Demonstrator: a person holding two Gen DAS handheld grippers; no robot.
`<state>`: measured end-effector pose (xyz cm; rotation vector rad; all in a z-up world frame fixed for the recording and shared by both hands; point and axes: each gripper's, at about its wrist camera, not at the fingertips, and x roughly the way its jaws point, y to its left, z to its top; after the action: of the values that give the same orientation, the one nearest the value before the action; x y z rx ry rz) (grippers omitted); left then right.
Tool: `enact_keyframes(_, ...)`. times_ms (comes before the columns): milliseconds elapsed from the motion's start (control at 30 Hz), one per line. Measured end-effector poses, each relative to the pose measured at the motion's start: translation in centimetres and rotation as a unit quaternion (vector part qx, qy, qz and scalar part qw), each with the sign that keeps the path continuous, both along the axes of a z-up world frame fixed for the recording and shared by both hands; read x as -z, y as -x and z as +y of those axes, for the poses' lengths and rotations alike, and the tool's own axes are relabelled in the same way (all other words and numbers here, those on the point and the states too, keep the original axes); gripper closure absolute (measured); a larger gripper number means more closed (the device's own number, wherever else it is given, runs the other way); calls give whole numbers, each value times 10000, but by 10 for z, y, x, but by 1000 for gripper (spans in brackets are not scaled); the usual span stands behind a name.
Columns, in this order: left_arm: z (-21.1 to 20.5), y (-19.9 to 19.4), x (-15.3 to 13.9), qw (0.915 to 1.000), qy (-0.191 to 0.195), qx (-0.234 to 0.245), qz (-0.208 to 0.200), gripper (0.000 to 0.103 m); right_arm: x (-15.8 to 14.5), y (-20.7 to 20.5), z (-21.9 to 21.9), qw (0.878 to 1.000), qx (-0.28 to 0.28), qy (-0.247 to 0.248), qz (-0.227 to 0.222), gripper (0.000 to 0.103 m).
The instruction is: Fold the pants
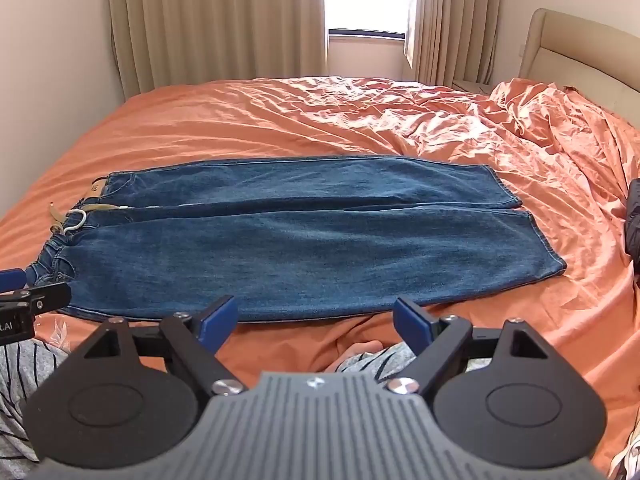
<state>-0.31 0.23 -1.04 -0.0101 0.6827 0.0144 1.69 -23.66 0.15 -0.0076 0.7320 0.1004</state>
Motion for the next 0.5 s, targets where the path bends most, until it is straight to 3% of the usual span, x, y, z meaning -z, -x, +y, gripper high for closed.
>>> enact_keyframes(500, 0, -6, 0, 9999, 41, -36, 149, 14, 1, 0, -2, 10000, 6, 60, 67, 22)
